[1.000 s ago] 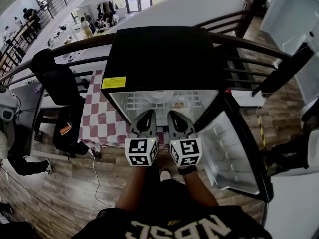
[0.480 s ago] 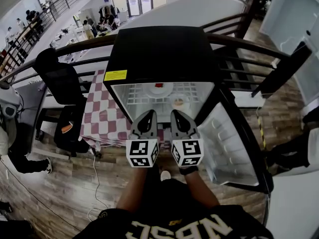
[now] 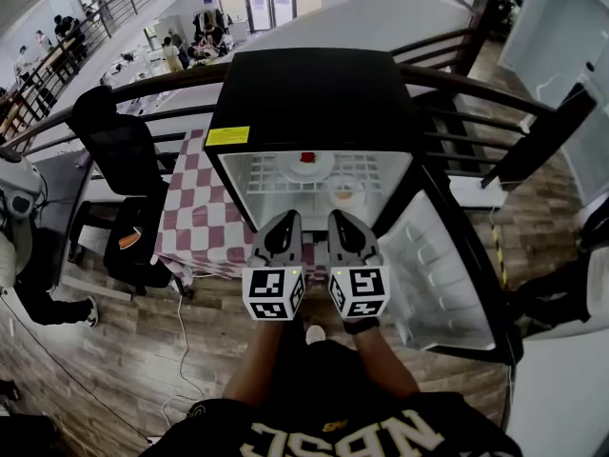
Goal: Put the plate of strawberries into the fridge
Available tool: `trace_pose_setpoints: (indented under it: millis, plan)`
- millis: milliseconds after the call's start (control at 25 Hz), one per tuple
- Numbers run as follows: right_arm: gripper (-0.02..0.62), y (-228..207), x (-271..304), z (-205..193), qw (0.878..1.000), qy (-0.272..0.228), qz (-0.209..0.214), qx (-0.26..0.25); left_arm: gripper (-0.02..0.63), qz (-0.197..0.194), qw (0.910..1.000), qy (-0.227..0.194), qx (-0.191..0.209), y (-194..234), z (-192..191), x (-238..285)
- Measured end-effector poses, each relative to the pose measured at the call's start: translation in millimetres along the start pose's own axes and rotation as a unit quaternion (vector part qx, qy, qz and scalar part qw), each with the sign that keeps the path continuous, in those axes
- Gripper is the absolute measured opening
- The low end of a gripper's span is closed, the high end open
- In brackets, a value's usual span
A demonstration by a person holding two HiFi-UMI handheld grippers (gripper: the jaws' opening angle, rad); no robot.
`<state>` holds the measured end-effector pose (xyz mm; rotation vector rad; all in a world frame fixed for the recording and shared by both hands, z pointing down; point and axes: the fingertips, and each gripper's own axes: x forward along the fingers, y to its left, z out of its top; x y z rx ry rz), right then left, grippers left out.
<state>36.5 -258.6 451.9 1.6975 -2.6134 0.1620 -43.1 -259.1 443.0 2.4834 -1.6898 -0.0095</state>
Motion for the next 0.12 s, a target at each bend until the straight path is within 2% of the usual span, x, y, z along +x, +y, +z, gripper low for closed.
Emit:
trace_pose_setpoints:
  millis: [120]
  plan:
    - [0.021,2.3,-1.6,-1.5,1.0,0.0,-0.002,0.001,0.021,0.001,1.0,0.001,0.0,2.1,-0.8,-3.7]
